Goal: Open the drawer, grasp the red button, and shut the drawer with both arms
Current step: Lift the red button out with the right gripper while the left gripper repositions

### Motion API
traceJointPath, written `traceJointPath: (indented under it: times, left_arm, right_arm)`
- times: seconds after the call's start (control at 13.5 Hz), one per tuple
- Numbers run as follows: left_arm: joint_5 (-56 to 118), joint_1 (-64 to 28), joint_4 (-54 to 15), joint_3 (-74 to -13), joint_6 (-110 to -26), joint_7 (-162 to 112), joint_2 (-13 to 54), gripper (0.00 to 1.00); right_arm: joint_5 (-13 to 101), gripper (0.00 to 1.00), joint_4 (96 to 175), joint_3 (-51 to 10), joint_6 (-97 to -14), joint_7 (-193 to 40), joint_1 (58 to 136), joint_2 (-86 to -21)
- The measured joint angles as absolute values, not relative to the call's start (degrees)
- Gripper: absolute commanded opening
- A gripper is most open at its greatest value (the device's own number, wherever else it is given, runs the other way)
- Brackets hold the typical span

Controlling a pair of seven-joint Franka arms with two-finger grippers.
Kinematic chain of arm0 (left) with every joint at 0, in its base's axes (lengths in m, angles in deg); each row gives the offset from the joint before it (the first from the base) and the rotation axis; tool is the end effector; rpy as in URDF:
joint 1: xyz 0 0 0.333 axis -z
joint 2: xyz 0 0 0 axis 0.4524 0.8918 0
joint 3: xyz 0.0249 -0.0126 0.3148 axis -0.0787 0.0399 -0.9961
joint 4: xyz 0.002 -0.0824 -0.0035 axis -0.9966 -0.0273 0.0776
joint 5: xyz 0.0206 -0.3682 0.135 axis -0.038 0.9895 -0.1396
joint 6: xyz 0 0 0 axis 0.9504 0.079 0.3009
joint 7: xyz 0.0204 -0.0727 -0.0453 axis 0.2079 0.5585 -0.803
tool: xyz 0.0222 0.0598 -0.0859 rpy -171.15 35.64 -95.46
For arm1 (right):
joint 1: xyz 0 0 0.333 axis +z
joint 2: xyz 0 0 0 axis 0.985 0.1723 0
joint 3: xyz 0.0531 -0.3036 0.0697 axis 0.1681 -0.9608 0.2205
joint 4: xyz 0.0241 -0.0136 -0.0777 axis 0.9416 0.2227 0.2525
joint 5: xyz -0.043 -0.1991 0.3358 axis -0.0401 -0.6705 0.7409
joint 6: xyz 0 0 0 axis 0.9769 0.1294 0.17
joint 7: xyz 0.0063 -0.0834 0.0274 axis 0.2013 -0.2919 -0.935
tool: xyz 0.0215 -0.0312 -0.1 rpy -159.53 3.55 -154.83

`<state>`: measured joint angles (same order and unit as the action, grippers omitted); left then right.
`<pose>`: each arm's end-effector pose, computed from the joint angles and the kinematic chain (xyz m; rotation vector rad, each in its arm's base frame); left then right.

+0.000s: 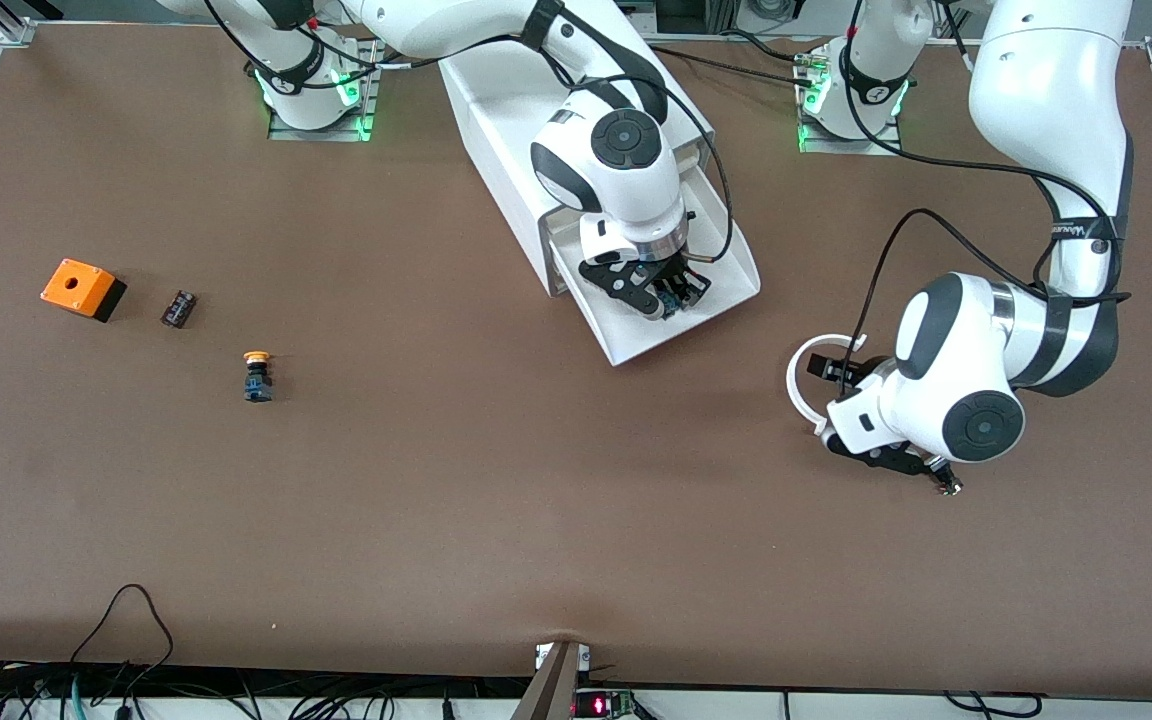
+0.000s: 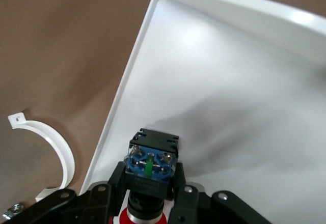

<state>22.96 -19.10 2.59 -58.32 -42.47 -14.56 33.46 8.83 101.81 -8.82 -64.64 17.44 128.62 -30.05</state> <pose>0.6686 -0.1250 0.3052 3.0253 -0.3796 -0.6520 0.4732 0.6238 0.3344 -2.7548 0.9289 0.0362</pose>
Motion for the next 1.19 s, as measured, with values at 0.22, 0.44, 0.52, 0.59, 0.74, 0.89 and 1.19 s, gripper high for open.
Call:
traceJointPath:
  times: [0.22,0.44,0.52,0.59,0.74,0.89,1.19]
  left_arm:
    - [23.0,-19.2,2.9,-58.3,-43.4,-16.8,33.6,0.99]
    - [23.0,-19.1,3.4,-58.2,-43.4,-23.6,33.6,0.99]
    - [23.0,-19.0,3.5,-58.0,-43.4,-27.2,33.6,0.98]
    - [23.1,-18.9,3.5,-57.7,-43.4,-31.2,33.6,0.98]
    - [23.6,-18.6,3.5,-56.3,-45.3,-39.1,33.6,0.98]
    - [23.6,-17.7,2.2,-54.8,-49.5,-45.7,33.6,0.98]
    - [23.6,-15.2,-5.9,-52.1,-62.7,-56.9,32.6,0.98]
  right_arm:
    - [8.8,0.0,98.4,-10.0,-56.8,15.2,127.2,-32.8]
    - [8.8,0.0,95.0,-10.2,-49.0,6.9,122.5,-36.2]
    - [8.8,0.0,94.7,-10.3,-46.8,2.7,120.7,-37.2]
    - [8.8,0.0,94.6,-10.3,-44.4,-2.2,118.8,-38.1]
    - [8.8,0.0,94.6,-10.3,-40.0,-13.3,114.7,-39.1]
    - [8.9,0.0,94.7,-10.3,-35.5,-23.8,110.8,-39.3]
    - [8.9,0.0,99.1,-10.4,-33.3,-40.7,103.6,-39.1]
